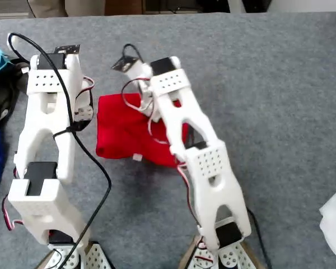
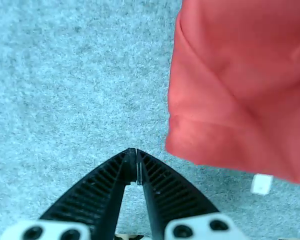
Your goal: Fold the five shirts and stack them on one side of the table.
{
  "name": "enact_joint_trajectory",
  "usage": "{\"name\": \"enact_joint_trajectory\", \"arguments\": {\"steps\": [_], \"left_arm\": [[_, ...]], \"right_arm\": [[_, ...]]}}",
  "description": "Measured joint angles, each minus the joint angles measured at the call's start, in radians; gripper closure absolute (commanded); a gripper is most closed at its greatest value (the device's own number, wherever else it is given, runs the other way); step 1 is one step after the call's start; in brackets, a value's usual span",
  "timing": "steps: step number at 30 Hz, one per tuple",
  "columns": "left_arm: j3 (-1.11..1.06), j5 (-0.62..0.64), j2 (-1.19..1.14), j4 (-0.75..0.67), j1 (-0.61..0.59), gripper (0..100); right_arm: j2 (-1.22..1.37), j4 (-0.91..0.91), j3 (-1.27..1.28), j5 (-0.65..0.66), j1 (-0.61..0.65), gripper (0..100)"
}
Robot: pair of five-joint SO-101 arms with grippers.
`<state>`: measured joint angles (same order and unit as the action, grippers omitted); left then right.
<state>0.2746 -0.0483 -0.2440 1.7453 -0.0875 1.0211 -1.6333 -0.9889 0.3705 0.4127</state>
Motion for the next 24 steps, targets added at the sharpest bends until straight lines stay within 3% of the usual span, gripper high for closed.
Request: {"name": "enact_joint_trajectory", "arguments": {"steps": [12, 19, 24], "left_arm": [[-0.009, -0.008, 0.0, -0.009, 0.08, 98], [-0.009, -0.008, 0.0, -0.009, 0.087, 98], [-0.009, -0.008, 0.0, -0.011, 0.089, 98]], "right_arm": [[0.242, -0.069, -0.592, 0.0, -0.071, 99.1], [0.138, -0.135, -0.605, -0.002, -0.071, 98.8], [-0.06, -0.135, -0.456, -0.046, -0.071, 91.7]]}}
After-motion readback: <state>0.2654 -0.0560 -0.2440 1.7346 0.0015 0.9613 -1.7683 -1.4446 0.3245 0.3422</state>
